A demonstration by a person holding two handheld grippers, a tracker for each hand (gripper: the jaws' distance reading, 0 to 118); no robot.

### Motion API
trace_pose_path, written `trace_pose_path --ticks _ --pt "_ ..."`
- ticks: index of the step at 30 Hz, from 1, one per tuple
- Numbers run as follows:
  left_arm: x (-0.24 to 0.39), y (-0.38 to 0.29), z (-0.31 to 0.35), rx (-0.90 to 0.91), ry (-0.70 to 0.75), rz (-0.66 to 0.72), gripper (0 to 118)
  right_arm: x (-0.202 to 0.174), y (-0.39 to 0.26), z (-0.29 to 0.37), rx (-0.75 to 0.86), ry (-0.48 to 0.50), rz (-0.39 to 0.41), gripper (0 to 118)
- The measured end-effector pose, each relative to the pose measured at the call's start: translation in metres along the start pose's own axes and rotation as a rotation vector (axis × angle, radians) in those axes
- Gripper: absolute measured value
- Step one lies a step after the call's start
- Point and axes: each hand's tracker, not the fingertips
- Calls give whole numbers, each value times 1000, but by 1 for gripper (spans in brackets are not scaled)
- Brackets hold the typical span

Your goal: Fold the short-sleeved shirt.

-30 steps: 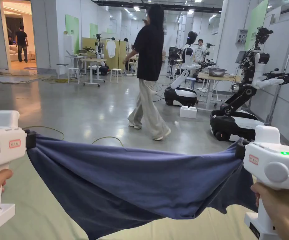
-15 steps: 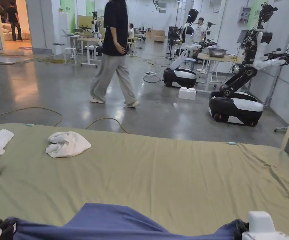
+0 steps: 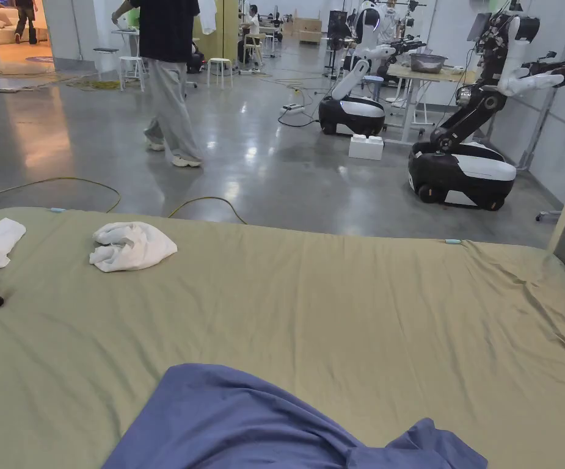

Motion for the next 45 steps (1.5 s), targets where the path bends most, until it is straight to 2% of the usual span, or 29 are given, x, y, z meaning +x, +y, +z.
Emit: trace_pose_path --ticks 2,3,4,10,14,15,17,18,20,21,22,23,24,25,27,30,33,38,45 --pt "4 8 3 47 -2 -27 56 -3 7 12 51 -15 -5 62" --pt "10 13 9 75 -7 -35 71 -4 14 19 90 -7 -14 83" --pt "14 21 13 114 -20 -42 72 -3 21 23 118 -4 -22 90" --pt "47 77 34 300 -80 -82 72 -21 72 58 343 66 -38 90" --pt "75 114 45 430 -54 -110 72 -42 98 75 467 104 -66 90" --pt "87 106 43 461 -29 -119 72 -48 103 78 493 94 -70 90" --pt "101 115 47 504 -5 -127 72 -59 110 84 546 81 -62 84" --pt "107 120 49 524 -4 -131 71 -64 113 87 578 63 -66 78" --pt "109 120 41 564 -9 -138 68 -74 117 91 615 63 -56 52" --pt "113 121 43 587 -9 -142 62 -78 119 92 625 62 -54 35" --pt "117 121 46 607 -8 -148 40 -80 120 93 637 60 -52 10" --pt "121 119 46 616 1 -157 18 -82 121 93 644 56 -54 7" --pt "125 118 47 618 21 -165 7 -83 121 94 647 66 -53 6" --pt "126 117 47 614 15 -165 6 -83 122 94 647 78 -53 0" --pt "126 115 46 593 -33 -160 4 -84 121 93 642 72 -59 0" --pt "122 112 34 552 -11 -171 3 -82 118 86 607 86 -67 0" --pt "109 119 3 382 -54 -122 3 -79 112 75 553 87 -65 0" --pt "81 155 -88 138 -82 -81 3 -68 96 48 456 75 -60 0" --pt "91 231 -217 -123 -89 -148 4 -44 83 14 337 19 -63 0"
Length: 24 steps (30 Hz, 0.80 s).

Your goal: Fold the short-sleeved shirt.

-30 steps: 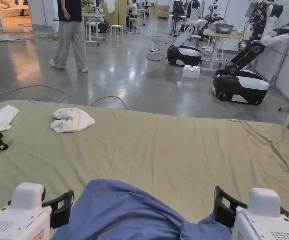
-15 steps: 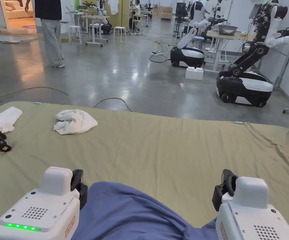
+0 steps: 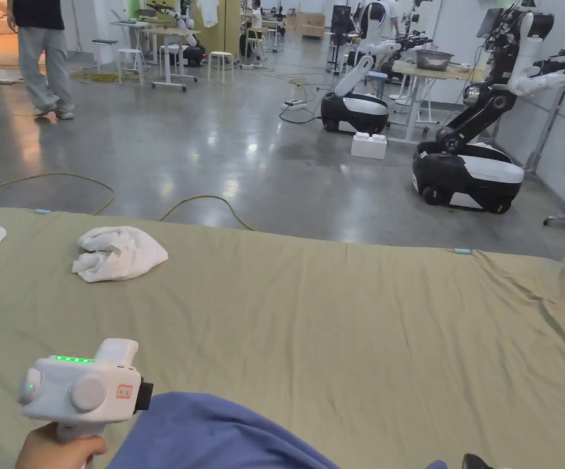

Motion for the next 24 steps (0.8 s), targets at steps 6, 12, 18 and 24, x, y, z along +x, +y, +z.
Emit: trace_pose_path --ticks 6,12,18,24 --pt "26 28 -53 -88 0 -4 84 28 -17 -16 -78 -70 2 0" --pt "67 11 -84 -184 71 -108 84 53 -31 -25 -172 -122 -43 0" --pt "84 1 -60 -112 51 -201 10 76 -32 -65 -354 -91 -120 11" --pt "78 -11 -17 -35 -6 -186 10 100 -38 -146 -576 -74 -154 69"
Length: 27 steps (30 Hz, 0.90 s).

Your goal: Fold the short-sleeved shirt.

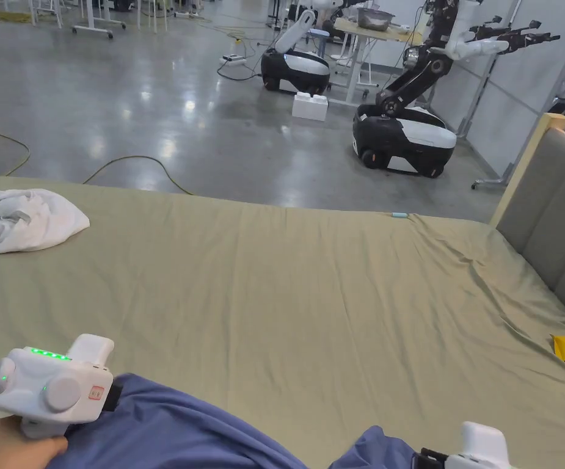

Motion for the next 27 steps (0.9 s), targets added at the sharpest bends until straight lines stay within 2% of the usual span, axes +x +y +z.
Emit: trace_pose_path --ticks 3,6,9,10,11,12,13,15,19,25,27 --pt "-3 -9 28 54 -55 50 10 1 15 -43 -112 -13 4 69" --pt "-5 -24 51 83 -48 55 10 4 18 -83 -252 3 -36 68" --pt "-7 -40 68 105 -56 71 10 -5 26 -78 -228 -33 -25 67" --pt "-17 -42 55 108 -51 77 10 -9 26 -73 -211 -35 -8 60" --pt "-20 -45 55 111 -41 75 10 -20 24 -58 -186 -43 36 42" --pt "-23 -47 56 116 -36 75 10 -26 22 -56 -181 -39 73 12" --pt "-27 -49 57 123 -32 82 10 -28 19 -57 -190 -21 65 3" --pt "-30 -54 58 130 -30 105 10 -23 17 -63 -183 -22 68 3" --pt "-43 -56 74 185 -20 140 10 -8 19 -35 -60 58 -43 3" --pt "-49 -47 124 288 4 135 10 -10 41 48 156 105 17 2" --pt "-35 -44 161 327 22 127 10 -11 55 80 239 114 42 2"
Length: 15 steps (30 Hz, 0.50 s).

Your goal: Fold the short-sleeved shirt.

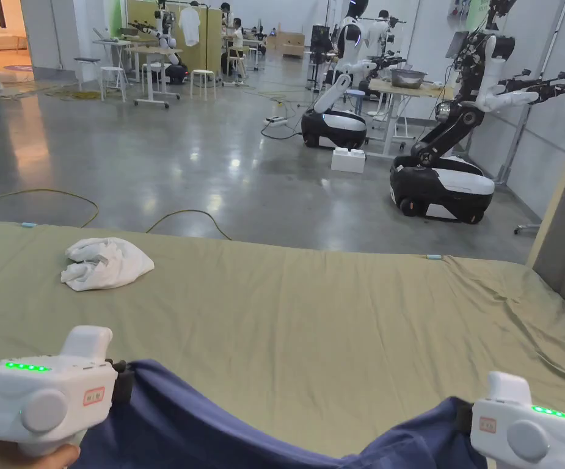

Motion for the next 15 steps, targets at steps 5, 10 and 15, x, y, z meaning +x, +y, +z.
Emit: trace_pose_path --ticks 5,10,15 --pt "-5 45 51 99 21 7 10 -5 63 57 177 30 30 2" --pt "-15 100 89 182 40 36 10 -23 127 100 318 33 96 2" --pt "-21 159 107 233 51 44 10 -47 186 127 413 28 140 2"
